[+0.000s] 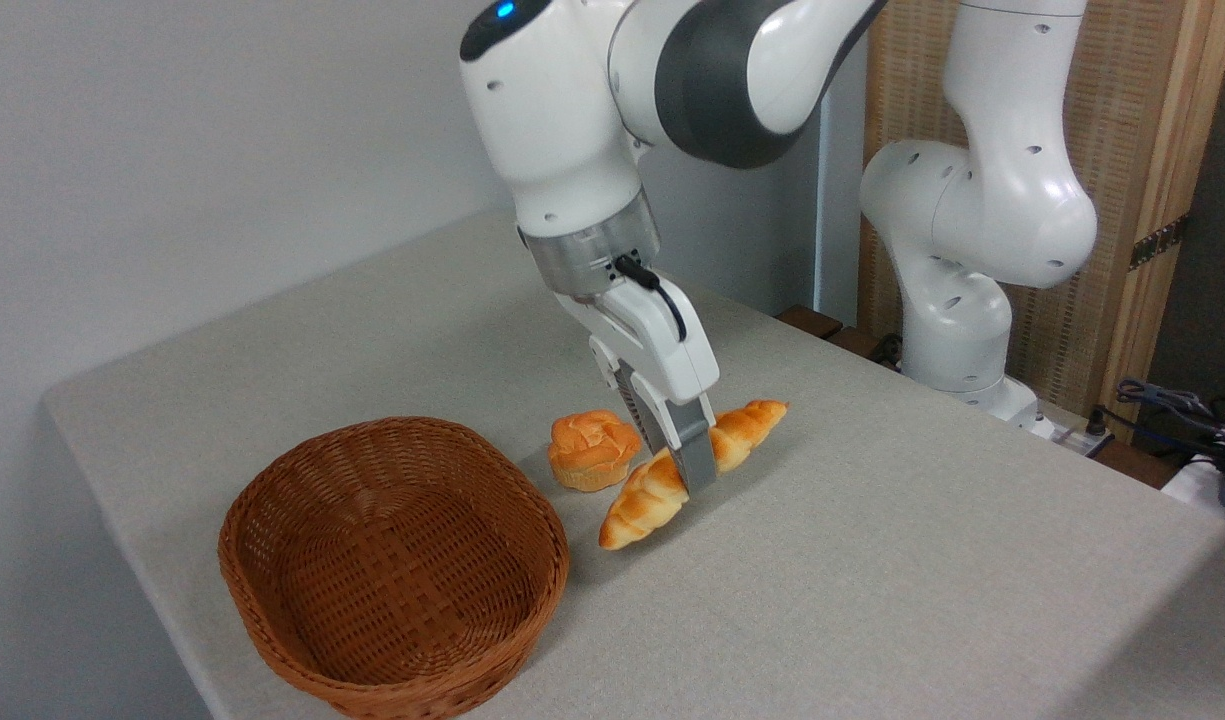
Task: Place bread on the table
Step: 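Lower the braided roll onto the table and open the gripper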
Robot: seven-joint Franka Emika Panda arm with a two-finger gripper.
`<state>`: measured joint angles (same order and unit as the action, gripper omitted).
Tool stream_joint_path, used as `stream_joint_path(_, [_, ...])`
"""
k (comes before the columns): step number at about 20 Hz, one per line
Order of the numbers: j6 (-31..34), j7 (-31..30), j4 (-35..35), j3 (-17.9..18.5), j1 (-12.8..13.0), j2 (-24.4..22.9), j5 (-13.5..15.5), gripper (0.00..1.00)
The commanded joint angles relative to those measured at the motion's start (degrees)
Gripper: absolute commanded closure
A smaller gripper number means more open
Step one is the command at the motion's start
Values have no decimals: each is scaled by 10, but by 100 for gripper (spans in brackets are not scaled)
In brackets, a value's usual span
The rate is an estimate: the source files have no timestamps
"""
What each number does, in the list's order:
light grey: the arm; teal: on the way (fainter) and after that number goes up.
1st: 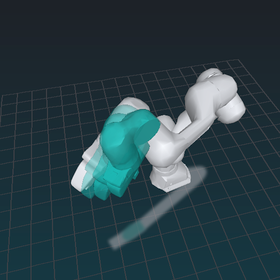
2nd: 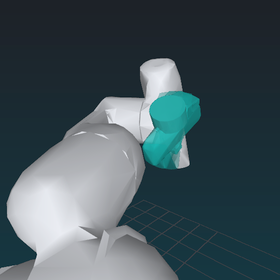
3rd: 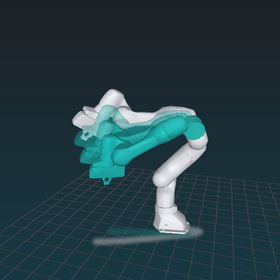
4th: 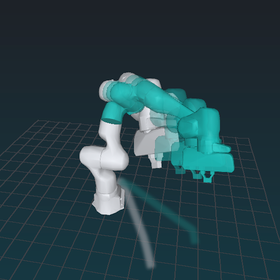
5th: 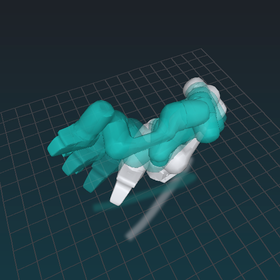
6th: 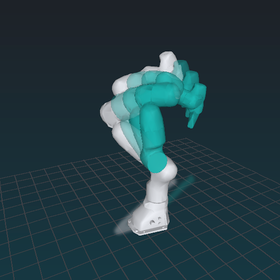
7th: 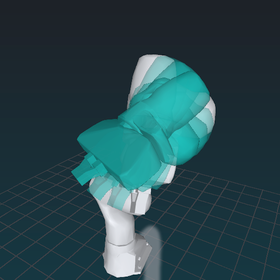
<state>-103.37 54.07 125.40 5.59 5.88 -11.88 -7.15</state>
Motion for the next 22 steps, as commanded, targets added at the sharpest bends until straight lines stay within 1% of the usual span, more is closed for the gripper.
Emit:
stream_joint_path(1, [-18,9,10,4,6,-8,-10,0])
stream_joint_path(6, [-18,8,9,0,10,7,-8,0])
stream_joint_path(8, [-18,8,9,0,15,13,-8,0])
stream_joint_path(14, [-17,8,4,-1,16,13,-8,0])
stream_joint_path(16, [-17,4,-9,-2,17,13,-5,0])
stream_joint_path(17, [-6,3,-28,-3,17,13,-1,0])
stream_joint_path(20, [55,-1,-101,-3,17,16,60,0])
stream_joint_path(22, [92,-15,-152,-6,17,28,73,0])
